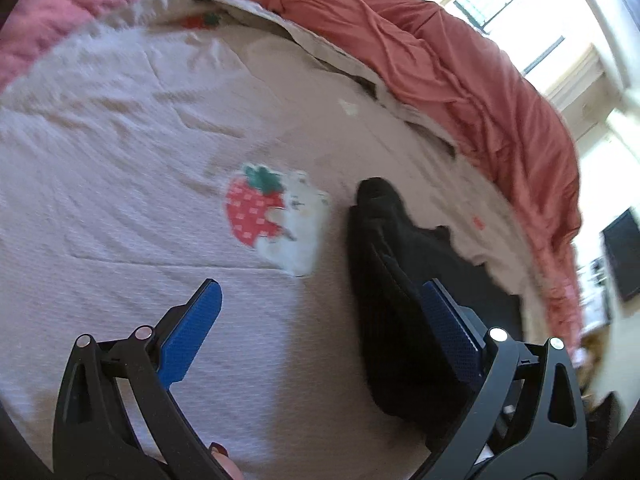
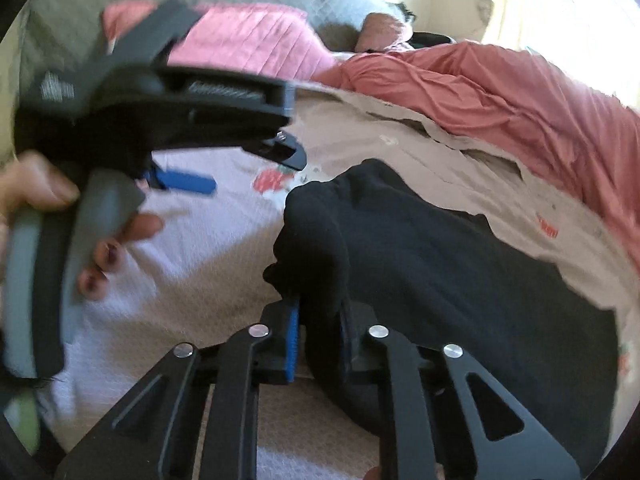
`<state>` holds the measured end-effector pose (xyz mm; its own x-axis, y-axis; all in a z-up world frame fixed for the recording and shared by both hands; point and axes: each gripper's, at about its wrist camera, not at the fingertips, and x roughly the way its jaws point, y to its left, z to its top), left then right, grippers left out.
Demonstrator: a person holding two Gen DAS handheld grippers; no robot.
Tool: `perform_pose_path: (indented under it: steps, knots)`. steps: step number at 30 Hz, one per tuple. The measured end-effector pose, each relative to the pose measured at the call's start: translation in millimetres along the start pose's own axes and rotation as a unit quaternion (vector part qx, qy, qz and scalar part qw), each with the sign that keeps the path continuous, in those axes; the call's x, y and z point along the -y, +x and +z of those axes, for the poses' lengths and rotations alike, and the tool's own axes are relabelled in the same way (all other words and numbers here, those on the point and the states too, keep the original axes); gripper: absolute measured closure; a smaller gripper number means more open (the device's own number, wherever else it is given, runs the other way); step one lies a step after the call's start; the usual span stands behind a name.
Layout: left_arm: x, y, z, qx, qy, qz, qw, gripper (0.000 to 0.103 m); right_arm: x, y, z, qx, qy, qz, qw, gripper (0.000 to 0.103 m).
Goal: Fold small clothes
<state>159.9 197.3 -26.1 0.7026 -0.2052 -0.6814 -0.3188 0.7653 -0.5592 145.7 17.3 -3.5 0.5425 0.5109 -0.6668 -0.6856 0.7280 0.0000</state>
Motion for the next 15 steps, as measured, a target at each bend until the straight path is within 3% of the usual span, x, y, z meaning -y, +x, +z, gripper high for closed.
perform_pose_path:
  steps: [4,6,13,14,15]
  knots:
    - [0.3,16.5,2.9,-0.031,-0.055,-0.079,0.9949,0.010,10.3,-8.1,-0.4,0.011,0.022,0.020,0.999,0.091]
    - [3.4,26.1,2.1,-0.046,-0.068,-0.102,0.9914,0.010,10.7,-9.7,-2.0,0.015,0.024,0.025,0.999,0.091]
    - [18.9,62.4,-2.1,-0.097,-0.073,-0.127,0.9845,0.010,10.0,-10.0,-7.5,0.014,0.034,0.039,0.999,0.091]
    - [21.1,64.7,-1.6,-0.099,-0.069,-0.123,0.9850,0.014,10.0,-9.5,-7.6,0.014,0.034,0.040,0.999,0.091]
    - [23.3,67.5,-1.4,-0.103,-0.065,-0.121,0.9853,0.026,10.4,-9.3,-7.1,0.015,0.034,0.040,0.999,0.091]
